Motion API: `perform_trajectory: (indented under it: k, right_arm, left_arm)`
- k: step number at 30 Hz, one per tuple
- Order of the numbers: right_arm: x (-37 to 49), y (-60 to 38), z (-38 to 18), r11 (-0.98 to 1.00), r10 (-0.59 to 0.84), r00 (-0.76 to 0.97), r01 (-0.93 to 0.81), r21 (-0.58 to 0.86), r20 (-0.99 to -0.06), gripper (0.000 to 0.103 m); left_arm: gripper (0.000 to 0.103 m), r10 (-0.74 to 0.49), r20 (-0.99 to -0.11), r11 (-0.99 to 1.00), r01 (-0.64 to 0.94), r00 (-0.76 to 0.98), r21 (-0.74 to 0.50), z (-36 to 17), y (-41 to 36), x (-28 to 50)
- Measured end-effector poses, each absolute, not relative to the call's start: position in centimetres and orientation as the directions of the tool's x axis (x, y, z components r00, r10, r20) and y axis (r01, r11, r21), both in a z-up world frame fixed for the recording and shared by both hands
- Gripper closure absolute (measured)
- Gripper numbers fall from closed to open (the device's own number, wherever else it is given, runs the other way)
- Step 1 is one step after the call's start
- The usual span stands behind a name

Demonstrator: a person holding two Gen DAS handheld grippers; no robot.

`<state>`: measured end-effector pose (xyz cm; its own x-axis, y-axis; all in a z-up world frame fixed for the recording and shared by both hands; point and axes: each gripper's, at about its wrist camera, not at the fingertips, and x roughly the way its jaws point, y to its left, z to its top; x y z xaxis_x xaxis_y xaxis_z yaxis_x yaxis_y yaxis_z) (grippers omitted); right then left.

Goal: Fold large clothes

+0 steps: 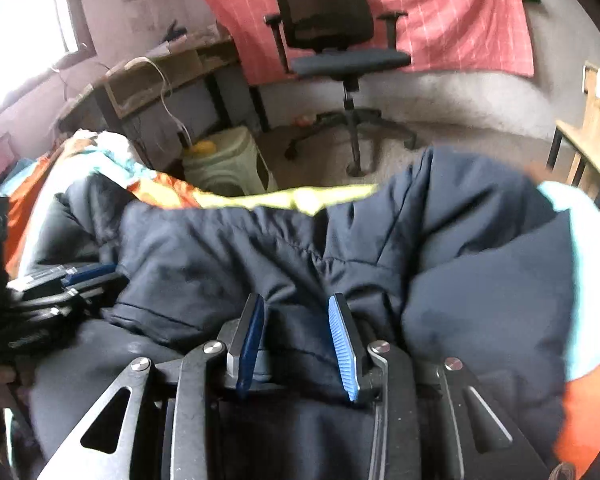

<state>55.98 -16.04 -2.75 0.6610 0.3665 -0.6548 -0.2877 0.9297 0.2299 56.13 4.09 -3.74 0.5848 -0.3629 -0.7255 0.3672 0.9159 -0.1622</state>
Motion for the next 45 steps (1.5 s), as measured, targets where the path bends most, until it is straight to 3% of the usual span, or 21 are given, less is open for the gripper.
perform_trajectory:
  k: [4,8,17,22,25,29,33,40,43,45]
  right_arm:
    - [58.4,-13.5,-1.2,0.905,0.415,0.588,-0.344,0.250,-0.695,0.071]
    - [60.5,-10.6,-4.1,0.899,0.374,0.479,-0.398,0.184,-0.794,0.071]
    - [60.6,-10.5,-7.5,0.915,0.360,0.556,-0.367,0.167,-0.749,0.073]
    - [59.6,-12.9,-6.5,0.899,0.426,0.564,-0.352,0.260,-0.707,0.072]
    - [57.2,-16.5,-5.0,0.936,0.353,0.645,-0.246,0.253,-0.678,0.076]
    - [57.2,-18.4,-6.3,0.944,0.328,0.586,-0.222,0.243,-0.741,0.077]
    - [58.1,-16.6,-7.8,0.966,0.239,0.576,-0.221,0.133,-0.781,0.077]
    - [56.2,-18.5,-5.3,0.962,0.265,0.592,-0.219,0.165,-0.761,0.074]
    - [55.0,-18.9,-3.6,0.967,0.240,0.620,-0.221,0.127,-0.747,0.074]
    - [54.0,-19.3,-2.3,0.964,0.249,0.625,-0.232,0.129,-0.740,0.067]
  left_arm:
    - [0.071,-0.335,-0.749,0.924,0.354,0.571,-0.144,-3.8,4.0,56.0]
    - [0.071,-0.324,-0.761,0.924,0.360,0.563,-0.127,-4.6,3.7,56.1]
    - [0.071,-0.308,-0.765,0.929,0.352,0.565,-0.114,-5.9,2.7,57.0]
    - [0.071,-0.328,-0.741,0.926,0.355,0.586,-0.129,-5.7,3.2,55.9]
    - [0.072,-0.318,-0.706,0.935,0.334,0.633,-0.121,-4.5,3.9,53.8]
    - [0.071,-0.253,-0.737,0.945,0.324,0.627,-0.049,-5.2,3.1,53.2]
    - [0.071,-0.208,-0.773,0.954,0.298,0.599,-0.026,-5.8,2.4,54.4]
    - [0.071,-0.202,-0.753,0.969,0.240,0.626,-0.060,-4.0,2.9,52.9]
    - [0.063,-0.191,-0.753,0.977,0.194,0.630,-0.085,-2.7,2.8,52.1]
    - [0.056,-0.201,-0.740,0.977,0.185,0.642,-0.105,-1.5,2.7,51.2]
